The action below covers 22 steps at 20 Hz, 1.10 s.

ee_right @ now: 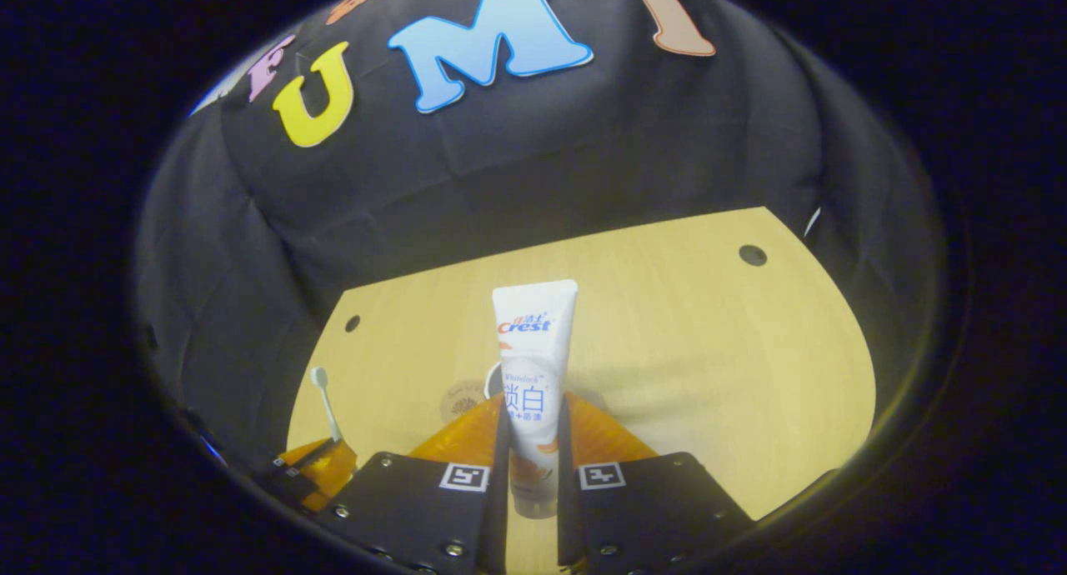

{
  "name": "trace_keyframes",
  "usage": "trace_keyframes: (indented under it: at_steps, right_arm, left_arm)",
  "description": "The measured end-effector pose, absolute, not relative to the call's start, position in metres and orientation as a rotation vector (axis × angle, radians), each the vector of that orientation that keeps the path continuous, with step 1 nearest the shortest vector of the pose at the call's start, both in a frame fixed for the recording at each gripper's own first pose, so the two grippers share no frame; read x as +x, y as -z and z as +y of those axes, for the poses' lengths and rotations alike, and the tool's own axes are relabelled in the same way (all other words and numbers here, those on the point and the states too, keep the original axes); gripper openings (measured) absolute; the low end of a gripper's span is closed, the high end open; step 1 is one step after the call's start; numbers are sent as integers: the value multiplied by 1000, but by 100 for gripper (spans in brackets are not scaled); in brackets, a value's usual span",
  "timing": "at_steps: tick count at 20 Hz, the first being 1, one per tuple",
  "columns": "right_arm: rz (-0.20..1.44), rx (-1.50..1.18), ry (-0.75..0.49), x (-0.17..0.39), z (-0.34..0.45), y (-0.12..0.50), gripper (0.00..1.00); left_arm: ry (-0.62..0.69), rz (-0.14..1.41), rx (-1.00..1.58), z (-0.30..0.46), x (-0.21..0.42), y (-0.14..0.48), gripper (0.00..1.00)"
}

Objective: Put the toothbrush and toothpaste on the desktop into the cup, then pick up the cup and place it on the coaster on the desktop.

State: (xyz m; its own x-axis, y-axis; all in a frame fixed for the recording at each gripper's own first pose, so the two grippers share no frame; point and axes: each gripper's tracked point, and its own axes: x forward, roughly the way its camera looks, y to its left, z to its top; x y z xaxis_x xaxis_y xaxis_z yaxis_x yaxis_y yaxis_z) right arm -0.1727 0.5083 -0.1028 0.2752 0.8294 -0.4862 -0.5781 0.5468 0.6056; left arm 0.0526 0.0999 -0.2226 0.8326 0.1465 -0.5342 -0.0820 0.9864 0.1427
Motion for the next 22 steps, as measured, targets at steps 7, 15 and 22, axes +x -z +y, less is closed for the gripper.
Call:
trace_keyframes:
  at_steps: [7,15,22]
  right_arm:
    - [734,444,-978,-140,543,74,24]
    - [760,458,-960,-122,588,108,24]
    - [783,442,-954,-119,610,131,24]
  left_arm:
    - [-127,521,141,107,43,196,8]
    - [-158,507,176,124,50,184,8]
    - [-183,526,153,135,45,190,8]
